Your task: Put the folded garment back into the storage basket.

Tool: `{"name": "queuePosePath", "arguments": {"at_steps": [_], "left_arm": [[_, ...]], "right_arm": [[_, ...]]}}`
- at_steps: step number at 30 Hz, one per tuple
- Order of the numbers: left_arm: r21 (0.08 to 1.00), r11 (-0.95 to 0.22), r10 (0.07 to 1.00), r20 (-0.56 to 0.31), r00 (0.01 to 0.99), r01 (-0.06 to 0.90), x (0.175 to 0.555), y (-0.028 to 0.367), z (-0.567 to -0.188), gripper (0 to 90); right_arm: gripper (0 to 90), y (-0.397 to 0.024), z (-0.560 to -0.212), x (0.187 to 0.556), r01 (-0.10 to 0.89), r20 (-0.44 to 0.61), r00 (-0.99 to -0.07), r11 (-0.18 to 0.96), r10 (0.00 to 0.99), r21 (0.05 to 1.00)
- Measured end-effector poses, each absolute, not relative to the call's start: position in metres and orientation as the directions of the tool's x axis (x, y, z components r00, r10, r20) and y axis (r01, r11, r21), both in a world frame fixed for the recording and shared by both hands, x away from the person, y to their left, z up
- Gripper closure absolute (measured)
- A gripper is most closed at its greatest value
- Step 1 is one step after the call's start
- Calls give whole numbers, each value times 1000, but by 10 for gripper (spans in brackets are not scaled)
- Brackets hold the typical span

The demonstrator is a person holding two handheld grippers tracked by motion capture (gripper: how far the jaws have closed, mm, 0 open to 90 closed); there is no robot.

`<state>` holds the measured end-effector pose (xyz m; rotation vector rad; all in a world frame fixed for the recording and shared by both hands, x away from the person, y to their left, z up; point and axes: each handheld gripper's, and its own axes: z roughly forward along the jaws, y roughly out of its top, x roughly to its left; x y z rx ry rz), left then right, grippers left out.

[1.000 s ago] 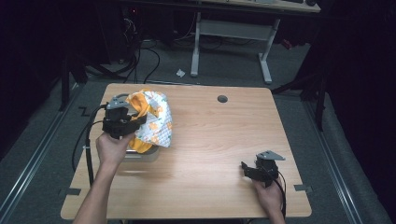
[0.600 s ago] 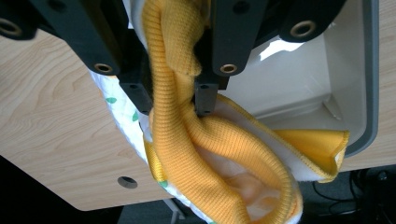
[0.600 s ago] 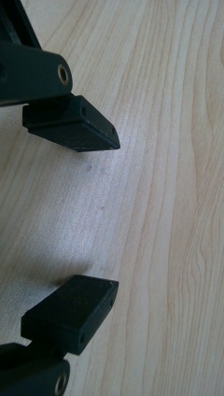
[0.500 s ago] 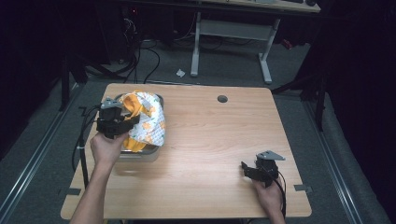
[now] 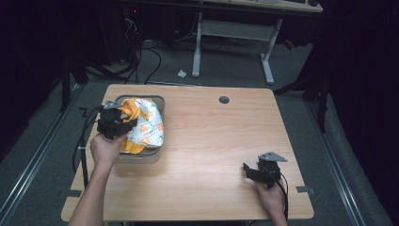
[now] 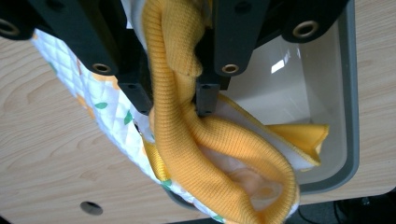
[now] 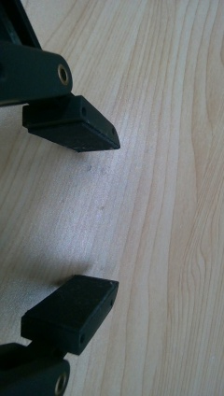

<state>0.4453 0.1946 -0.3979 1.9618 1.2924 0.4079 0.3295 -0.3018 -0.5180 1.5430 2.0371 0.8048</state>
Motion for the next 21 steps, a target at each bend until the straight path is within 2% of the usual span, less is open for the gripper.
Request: {"name": "queuePosePath", "arguments": {"at_steps": [21], "left_arm": [[633,-253,916,-85,391,732,471,195,-433,709]], "right_arm": [[276,-302,-518,330,696,-12,-267,201,964,690]]}}
